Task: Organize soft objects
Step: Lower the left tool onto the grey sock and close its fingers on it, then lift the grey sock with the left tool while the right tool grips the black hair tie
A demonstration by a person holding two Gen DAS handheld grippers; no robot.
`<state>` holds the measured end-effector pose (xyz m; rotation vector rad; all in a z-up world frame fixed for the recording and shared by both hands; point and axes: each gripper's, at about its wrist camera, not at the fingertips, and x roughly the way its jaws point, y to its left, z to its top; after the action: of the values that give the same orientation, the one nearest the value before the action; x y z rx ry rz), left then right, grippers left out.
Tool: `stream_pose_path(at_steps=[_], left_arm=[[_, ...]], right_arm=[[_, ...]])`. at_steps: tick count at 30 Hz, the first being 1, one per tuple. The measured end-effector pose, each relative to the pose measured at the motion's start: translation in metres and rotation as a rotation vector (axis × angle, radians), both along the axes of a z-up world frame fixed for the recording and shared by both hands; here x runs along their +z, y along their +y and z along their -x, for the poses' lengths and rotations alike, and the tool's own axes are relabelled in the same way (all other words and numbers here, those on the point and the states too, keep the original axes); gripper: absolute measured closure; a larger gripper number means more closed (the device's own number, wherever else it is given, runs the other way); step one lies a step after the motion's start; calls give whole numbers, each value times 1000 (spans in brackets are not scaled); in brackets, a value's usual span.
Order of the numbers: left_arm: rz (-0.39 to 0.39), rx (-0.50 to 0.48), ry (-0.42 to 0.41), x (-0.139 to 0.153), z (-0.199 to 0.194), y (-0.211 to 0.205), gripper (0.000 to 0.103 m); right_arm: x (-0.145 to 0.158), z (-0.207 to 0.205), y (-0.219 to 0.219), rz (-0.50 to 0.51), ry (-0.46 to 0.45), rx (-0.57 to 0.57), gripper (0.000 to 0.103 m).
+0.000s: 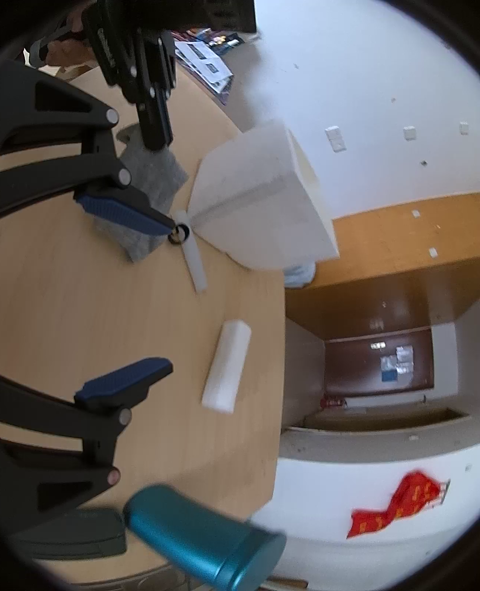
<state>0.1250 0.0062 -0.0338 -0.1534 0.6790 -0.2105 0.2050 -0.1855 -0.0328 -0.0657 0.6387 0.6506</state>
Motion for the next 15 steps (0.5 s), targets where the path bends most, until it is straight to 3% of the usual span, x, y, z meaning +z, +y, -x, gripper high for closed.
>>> stream_pose_path(at_steps=[8,15], left_arm=[[-2,110,-30,0,25,47,100],[2,141,-40,-3,25,69,100]], right_arm=[[-17,-7,55,30,46,116,30],[-30,-13,85,87,75,165,30]])
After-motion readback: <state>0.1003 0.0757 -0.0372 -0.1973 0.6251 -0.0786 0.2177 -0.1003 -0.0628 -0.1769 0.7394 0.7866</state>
